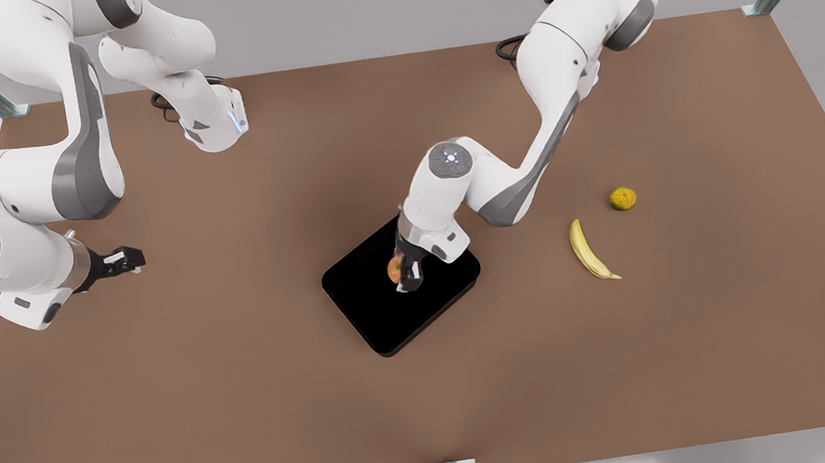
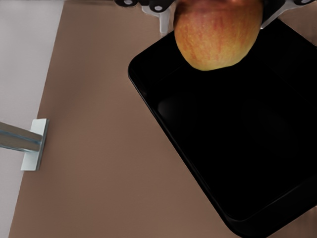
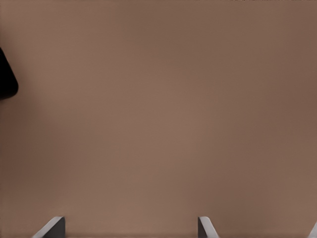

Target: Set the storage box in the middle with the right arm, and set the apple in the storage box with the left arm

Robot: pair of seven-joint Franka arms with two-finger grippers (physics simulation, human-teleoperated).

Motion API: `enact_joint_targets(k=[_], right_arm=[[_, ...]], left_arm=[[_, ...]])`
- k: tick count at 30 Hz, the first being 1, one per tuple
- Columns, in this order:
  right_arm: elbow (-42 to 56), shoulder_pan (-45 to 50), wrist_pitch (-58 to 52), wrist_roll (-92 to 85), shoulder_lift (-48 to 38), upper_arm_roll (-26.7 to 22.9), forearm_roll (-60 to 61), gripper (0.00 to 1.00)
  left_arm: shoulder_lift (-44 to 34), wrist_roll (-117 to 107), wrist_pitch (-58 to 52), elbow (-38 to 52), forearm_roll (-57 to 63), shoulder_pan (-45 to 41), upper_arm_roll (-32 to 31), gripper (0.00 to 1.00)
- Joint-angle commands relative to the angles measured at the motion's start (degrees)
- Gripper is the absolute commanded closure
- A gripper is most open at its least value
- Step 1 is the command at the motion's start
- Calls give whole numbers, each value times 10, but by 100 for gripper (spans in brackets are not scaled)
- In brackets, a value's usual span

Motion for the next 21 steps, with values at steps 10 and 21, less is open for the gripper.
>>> enact_joint_targets(k=[10,21], right_arm=[[0,-2,1,-1,1,1,0,0],[-2,-2,4,0,1,1,0,0]], left_arm=[[-145,306,-324,-10,-195,40,114,0],[-421,1382,-471,-155,-132,211,257,0]])
